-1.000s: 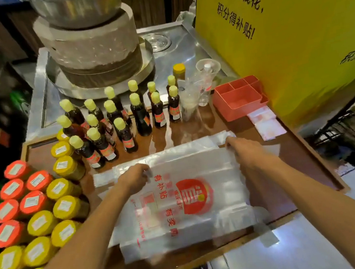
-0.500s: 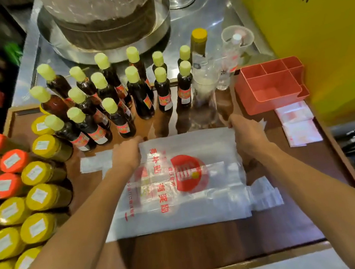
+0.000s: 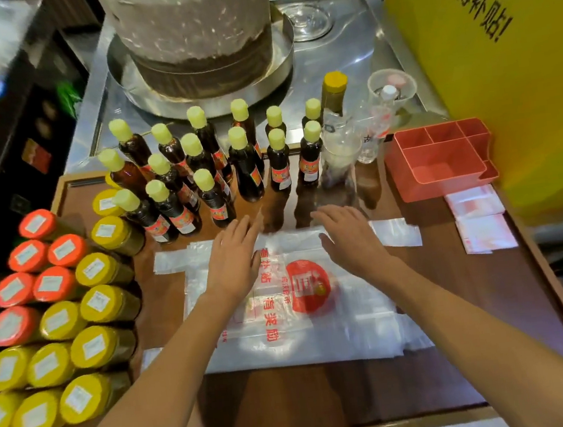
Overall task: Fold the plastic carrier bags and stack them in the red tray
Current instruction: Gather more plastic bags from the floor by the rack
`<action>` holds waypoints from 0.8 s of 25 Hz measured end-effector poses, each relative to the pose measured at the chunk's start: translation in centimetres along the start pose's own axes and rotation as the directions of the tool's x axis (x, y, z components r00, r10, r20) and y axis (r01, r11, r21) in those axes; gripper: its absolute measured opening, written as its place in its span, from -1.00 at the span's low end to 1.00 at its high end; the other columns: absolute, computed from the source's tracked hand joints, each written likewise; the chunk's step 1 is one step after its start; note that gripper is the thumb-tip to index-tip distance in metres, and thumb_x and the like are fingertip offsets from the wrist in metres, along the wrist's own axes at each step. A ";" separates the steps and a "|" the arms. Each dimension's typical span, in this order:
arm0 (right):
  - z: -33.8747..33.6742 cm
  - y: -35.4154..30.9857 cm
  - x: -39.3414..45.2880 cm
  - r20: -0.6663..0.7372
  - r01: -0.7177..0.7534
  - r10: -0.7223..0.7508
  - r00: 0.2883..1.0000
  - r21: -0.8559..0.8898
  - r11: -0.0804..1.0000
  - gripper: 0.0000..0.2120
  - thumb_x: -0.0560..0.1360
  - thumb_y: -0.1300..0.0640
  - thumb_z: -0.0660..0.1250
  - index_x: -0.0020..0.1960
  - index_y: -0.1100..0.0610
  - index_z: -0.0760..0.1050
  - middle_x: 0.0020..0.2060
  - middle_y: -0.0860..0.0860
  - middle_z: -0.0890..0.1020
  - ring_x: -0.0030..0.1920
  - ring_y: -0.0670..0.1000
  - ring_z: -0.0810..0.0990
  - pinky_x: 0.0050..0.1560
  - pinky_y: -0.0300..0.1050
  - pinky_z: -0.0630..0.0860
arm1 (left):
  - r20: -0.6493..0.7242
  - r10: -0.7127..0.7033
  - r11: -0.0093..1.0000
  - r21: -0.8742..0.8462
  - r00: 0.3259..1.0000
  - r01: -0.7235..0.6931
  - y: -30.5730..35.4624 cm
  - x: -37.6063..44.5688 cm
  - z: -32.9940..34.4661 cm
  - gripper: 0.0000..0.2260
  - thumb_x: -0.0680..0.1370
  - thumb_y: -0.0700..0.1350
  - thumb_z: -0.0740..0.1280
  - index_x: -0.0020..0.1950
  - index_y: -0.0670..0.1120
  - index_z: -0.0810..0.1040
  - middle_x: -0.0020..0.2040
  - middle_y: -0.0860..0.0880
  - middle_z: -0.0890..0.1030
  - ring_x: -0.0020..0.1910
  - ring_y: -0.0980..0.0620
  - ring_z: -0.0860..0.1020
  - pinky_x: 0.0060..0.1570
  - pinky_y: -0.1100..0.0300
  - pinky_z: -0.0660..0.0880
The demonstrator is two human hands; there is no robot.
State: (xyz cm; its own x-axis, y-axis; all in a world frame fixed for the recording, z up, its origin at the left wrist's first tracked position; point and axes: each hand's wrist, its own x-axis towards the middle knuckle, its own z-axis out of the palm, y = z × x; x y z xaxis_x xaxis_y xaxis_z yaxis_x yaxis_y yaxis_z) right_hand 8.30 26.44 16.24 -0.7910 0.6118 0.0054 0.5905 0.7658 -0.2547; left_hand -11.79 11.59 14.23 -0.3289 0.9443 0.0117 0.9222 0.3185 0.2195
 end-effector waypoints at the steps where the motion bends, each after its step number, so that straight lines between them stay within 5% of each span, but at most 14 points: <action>1: -0.3 -1.6 0.3 -0.018 0.046 -0.046 0.999 -0.001 0.999 -0.56 0.60 0.14 0.32 0.46 0.08 0.42 0.42 0.04 0.48 0.44 0.09 0.40 0.50 0.06 0.21 | -0.010 -0.007 1.000 0.015 1.000 0.007 -0.2 -0.5 -0.8 -0.45 0.62 -0.03 0.32 0.58 -0.01 0.25 0.55 -0.11 0.30 0.54 -0.17 0.24 0.48 -0.10 0.23; 6: -1.0 -10.5 2.2 -0.085 0.289 -0.288 0.954 -0.001 0.957 -0.52 0.62 0.00 0.25 0.51 0.06 0.33 0.48 0.04 0.41 0.51 0.09 0.32 0.52 0.11 0.17 | -0.129 -0.028 0.996 0.079 0.991 0.038 -3.4 -5.1 -5.7 -0.44 0.60 -0.02 0.33 0.58 -0.02 0.26 0.57 -0.09 0.27 0.55 -0.15 0.22 0.46 -0.10 0.25; 10: -1.4 -20.4 4.8 -0.136 0.519 -0.512 0.848 0.020 0.855 -0.53 0.60 0.02 0.25 0.47 0.15 0.43 0.40 0.13 0.51 0.42 0.16 0.46 0.41 0.19 0.37 | -0.254 -0.164 0.963 0.170 0.953 0.211 -9.1 -11.5 -10.7 -0.41 0.58 -0.01 0.36 0.58 -0.02 0.27 0.57 -0.09 0.29 0.53 -0.16 0.25 0.44 -0.11 0.30; 20: 0.3 -51.9 1.1 -0.090 0.844 -0.842 0.533 -0.014 0.536 -0.49 0.59 0.00 0.18 0.52 0.09 0.36 0.44 0.10 0.46 0.44 0.14 0.42 0.42 0.17 0.37 | -0.472 -0.543 0.697 0.208 0.694 0.686 -24.2 -37.4 -20.3 -0.39 0.53 0.01 0.42 0.55 -0.04 0.33 0.54 -0.12 0.33 0.50 -0.19 0.31 0.43 -0.14 0.32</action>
State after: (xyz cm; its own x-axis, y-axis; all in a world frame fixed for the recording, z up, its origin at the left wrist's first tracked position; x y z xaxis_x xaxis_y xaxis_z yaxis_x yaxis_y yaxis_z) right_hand -23.26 -12.72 29.15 -0.9038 -0.3007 0.3046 -0.3490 0.9297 -0.1179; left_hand -25.96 -33.14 28.30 -0.8253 0.4436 0.3493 0.4592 0.8873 -0.0419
